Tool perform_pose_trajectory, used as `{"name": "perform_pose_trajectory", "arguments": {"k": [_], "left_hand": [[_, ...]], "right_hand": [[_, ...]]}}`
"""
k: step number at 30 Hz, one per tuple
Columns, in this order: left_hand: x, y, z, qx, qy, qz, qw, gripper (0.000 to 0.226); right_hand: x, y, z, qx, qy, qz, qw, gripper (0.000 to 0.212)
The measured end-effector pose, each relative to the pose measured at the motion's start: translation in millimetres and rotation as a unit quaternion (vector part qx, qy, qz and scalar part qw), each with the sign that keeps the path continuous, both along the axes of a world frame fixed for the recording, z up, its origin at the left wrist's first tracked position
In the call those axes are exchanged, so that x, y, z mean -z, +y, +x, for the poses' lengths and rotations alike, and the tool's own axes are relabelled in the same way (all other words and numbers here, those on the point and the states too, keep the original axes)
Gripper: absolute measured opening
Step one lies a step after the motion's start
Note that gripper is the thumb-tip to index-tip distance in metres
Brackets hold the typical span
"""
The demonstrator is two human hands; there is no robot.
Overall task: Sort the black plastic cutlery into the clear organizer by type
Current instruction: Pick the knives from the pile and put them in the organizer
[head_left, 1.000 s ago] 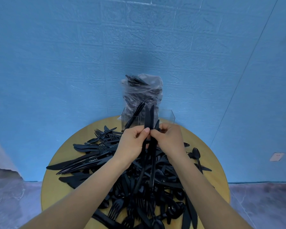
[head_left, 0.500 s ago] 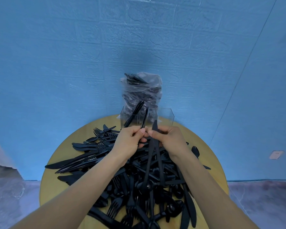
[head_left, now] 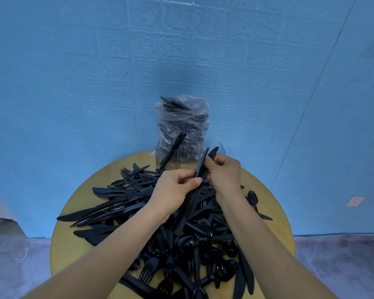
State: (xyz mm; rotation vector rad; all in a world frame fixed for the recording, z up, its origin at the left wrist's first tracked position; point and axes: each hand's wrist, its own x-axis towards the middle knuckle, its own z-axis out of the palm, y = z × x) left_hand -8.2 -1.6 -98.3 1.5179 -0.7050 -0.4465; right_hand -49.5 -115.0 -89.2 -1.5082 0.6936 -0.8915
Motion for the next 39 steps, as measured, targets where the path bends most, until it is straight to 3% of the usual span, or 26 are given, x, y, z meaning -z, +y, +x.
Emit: {"name": "perform_pose_trajectory", "arguments": {"k": [6,10,14,18,22,25,31,34,39], "left_hand": [[2.6,1.8,-0.2,0.001,0.038,-0.023,0.999,0.021],[4.4,2.7,1.2,-0.012,0.025,-0.026,0.999,0.020],[6.7,4.4,1.1,-0.005,0.008,-0.017,1.000,0.022],[8.2,7.0,0.5,0.000,0.004,0.004,1.000,0.026],[10.7,9.0,-1.5,0.030,-0.039,0.059,0.997,0.023],[12.3,9.7,-6.1,0.053,-0.071,0.089,0.992,0.024],[12.9,13.2,-12.5,0.093,-0.065,0.113,0.987,0.023],[16.8,15.2,-14.9,0.083,-0.060,0.111,0.989,0.023],[27.4,13.9,-11.4,0.048,-0.145,0.143,0.978,0.028]], "right_hand": [[-4.3,10.7,-6.1,-0.054,0.043,-0.021,0.997,0.030],[-5.2,14.8,-15.2,-0.131,0.035,-0.035,0.990,0.020],[-7.2,12.8,-19.8,-0.173,0.024,-0.007,0.985,0.038],[-9.0,10.9,-24.0,-0.210,0.036,-0.061,0.975,0.024],[-5.3,8.8,-26.0,-0.217,0.004,-0.049,0.975,0.022],[-1.7,6.8,-26.1,-0.202,0.009,-0.073,0.977,0.037],[-0.6,7.4,-28.8,-0.173,0.030,-0.126,0.976,0.011],[1.5,7.8,-30.6,-0.149,0.052,-0.124,0.980,0.018],[3.0,11.8,-30.8,-0.161,0.096,-0.133,0.973,0.019]]}}
